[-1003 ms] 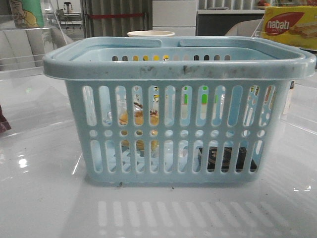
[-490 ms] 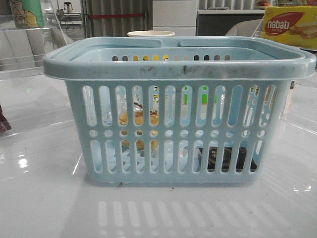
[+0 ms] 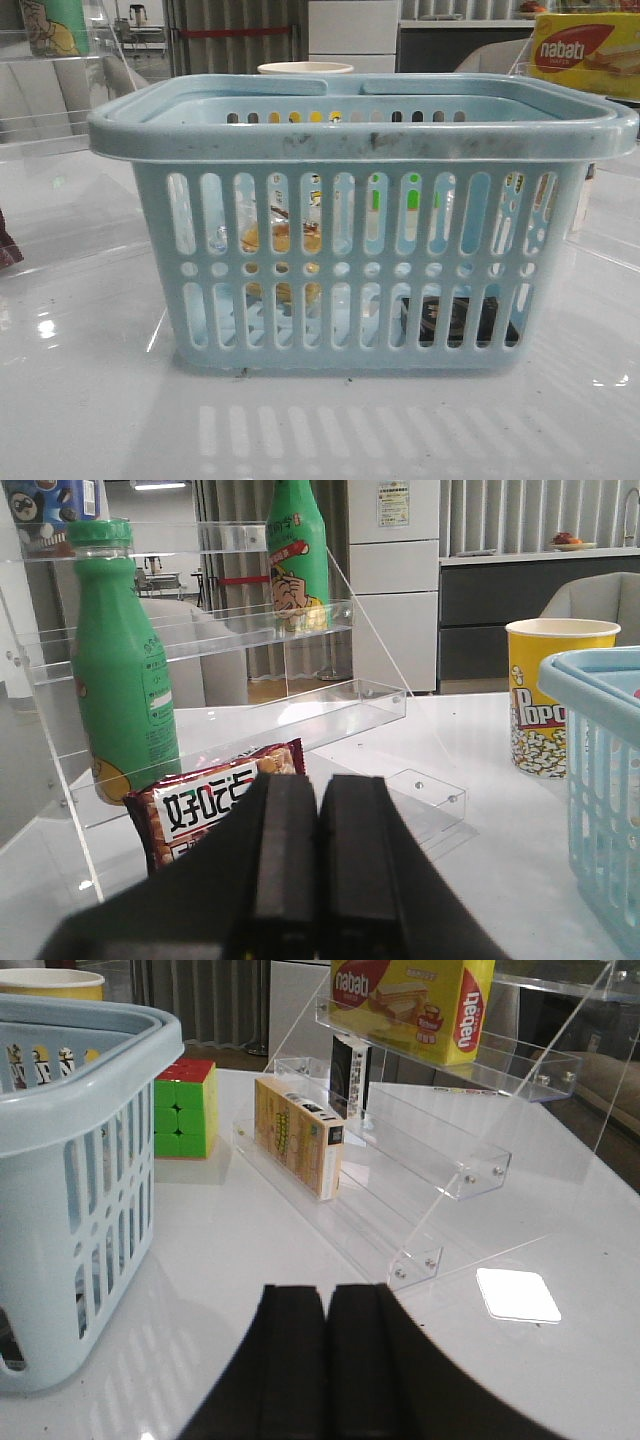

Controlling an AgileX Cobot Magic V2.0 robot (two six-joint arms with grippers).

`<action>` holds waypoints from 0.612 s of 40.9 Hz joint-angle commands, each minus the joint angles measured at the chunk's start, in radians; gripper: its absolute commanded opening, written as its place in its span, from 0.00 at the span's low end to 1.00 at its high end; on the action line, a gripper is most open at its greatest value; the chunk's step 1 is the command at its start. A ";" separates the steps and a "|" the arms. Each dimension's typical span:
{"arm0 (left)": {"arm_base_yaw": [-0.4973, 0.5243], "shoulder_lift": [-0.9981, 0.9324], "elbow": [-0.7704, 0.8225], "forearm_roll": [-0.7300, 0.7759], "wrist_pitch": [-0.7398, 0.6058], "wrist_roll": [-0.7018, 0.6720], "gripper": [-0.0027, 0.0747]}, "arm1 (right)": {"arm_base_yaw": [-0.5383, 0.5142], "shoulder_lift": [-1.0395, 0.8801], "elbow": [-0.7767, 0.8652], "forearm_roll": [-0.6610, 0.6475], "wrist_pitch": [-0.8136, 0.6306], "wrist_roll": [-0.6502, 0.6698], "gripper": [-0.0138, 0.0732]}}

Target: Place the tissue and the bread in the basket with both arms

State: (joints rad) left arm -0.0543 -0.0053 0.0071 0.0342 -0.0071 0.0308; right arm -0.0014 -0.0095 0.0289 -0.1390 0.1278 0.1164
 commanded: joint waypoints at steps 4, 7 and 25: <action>0.003 -0.018 -0.001 -0.009 -0.088 -0.010 0.15 | -0.006 -0.019 0.001 -0.002 -0.096 -0.004 0.22; 0.003 -0.018 -0.001 -0.009 -0.088 -0.010 0.15 | -0.006 -0.019 0.001 -0.002 -0.096 -0.004 0.22; 0.003 -0.018 -0.001 -0.009 -0.088 -0.010 0.15 | -0.006 -0.019 0.001 0.176 -0.115 -0.183 0.22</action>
State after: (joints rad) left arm -0.0543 -0.0053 0.0071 0.0335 -0.0071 0.0308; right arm -0.0014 -0.0095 0.0289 0.0144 0.1215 -0.0212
